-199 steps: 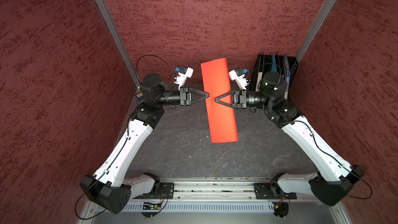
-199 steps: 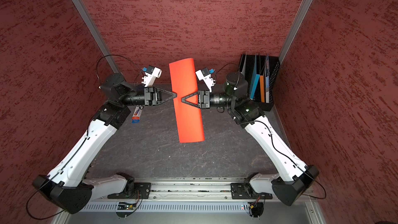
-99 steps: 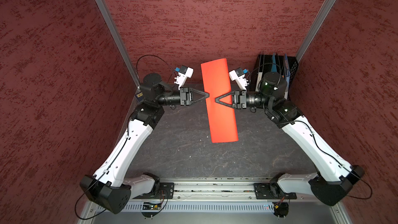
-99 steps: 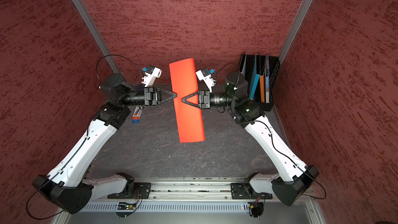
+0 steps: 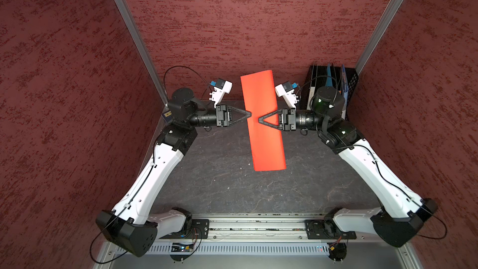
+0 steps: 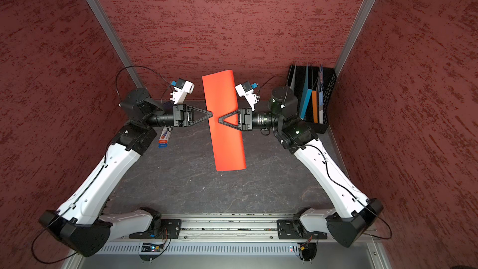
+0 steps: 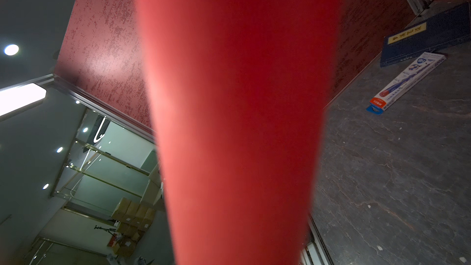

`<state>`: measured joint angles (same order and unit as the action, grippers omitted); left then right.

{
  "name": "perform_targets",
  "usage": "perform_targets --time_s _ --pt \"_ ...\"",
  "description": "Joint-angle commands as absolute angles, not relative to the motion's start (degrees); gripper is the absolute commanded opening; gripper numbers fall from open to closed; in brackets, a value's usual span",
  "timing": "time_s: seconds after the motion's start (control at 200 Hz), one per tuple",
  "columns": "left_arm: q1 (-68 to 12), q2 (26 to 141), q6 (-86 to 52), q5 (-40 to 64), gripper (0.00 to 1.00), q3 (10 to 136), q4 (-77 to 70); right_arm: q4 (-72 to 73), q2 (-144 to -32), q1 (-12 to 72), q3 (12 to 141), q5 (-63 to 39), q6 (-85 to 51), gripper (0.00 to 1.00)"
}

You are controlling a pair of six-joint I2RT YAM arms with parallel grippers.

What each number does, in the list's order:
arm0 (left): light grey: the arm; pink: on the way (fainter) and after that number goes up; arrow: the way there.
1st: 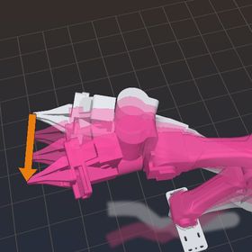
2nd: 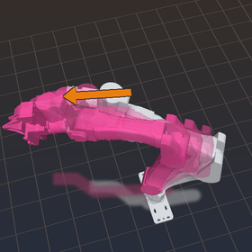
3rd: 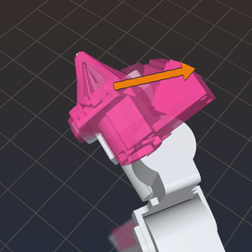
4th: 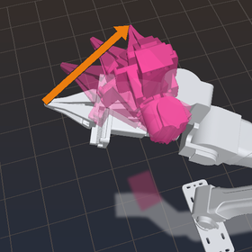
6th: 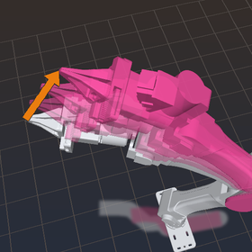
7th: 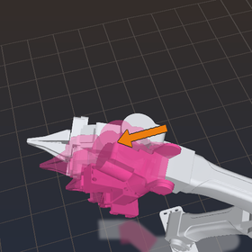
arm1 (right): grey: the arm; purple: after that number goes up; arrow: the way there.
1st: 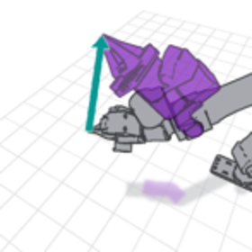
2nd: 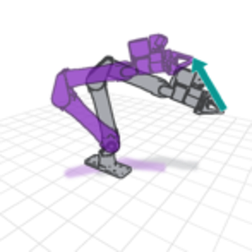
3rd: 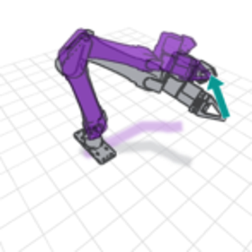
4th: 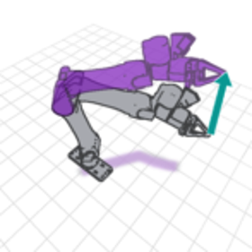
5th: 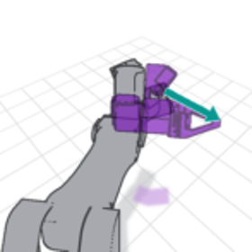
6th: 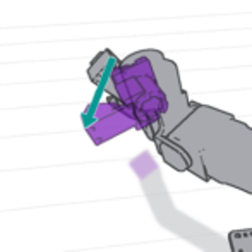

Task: Fold the rectangular paper in half along the long edge
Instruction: Fold the paper.

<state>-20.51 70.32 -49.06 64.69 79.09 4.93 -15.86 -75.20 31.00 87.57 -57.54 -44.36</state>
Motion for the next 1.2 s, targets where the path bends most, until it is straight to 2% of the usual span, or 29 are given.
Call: perform_targets --time_s 0.0,0.316,0.441,0.777,1.037,1.197 --pt "-20.21 69.35 -48.69 65.84 0.0 79.72 3.1 -15.39 -73.91 30.67 87.4 -56.81 -43.42 0.26" --pt "-20.3 68.9 -49.2 66.1 0.0 79.96 2.06 -15.58 -73.63 30.5 87.2 -55.65 -43.32 0.32" --pt "-20.22 68.91 -49.42 66.31 0.0 79.9 2.01 -16.33 -73.44 29.95 87.13 -55.02 -43.1 0.41" --pt "-20.21 68.84 -49.57 66.44 0.0 79.65 2.03 -15.65 -73.19 28.93 87.28 -54.37 -43.42 0.46" --pt "-20.21 68.86 -49.42 66.49 0.0 79.77 2.29 -12.84 -74.15 28.87 87.69 -54.5 -44.73 0.45" --pt "-20.13 68.83 -49.38 66.41 0.0 79.71 2.43 -11.03 -74.47 28.87 87.72 -55.74 -46.1 0.31"
